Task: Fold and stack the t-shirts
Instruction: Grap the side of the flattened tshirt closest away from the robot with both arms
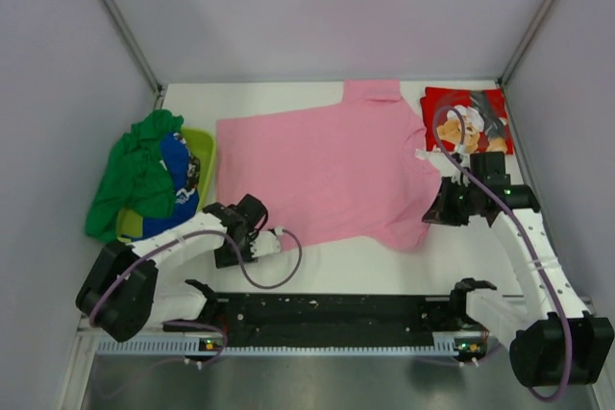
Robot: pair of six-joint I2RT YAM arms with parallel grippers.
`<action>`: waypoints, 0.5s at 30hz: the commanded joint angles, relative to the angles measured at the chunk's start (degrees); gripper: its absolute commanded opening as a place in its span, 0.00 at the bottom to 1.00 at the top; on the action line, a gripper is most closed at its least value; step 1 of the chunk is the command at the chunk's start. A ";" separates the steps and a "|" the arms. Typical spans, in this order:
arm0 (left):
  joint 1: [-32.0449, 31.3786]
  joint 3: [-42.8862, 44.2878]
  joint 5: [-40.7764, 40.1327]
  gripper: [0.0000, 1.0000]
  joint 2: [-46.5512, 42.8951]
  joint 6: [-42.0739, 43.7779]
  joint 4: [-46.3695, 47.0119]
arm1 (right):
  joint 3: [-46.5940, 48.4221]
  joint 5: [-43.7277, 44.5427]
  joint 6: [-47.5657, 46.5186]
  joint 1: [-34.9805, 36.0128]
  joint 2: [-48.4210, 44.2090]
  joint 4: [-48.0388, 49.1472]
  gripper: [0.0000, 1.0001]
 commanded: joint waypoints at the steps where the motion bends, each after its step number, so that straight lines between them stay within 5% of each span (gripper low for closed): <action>1: -0.01 -1.00 -6.12 0.34 0.19 -4.25 10.04 | 2.57 1.13 -0.79 0.40 -0.95 0.21 0.00; 4: -0.10 -1.44 -3.57 0.00 -1.91 -4.96 9.08 | 3.01 1.13 -1.14 0.05 -0.51 0.21 0.00; 10: 3.06 2.77 -4.28 0.00 -7.02 -4.26 7.41 | 10.29 3.50 -1.94 -0.39 5.54 3.63 0.00; 15: 8.86 9.53 -5.24 0.00 -1.32 -4.78 10.39 | 19.25 5.34 -2.90 -0.30 15.46 8.38 0.00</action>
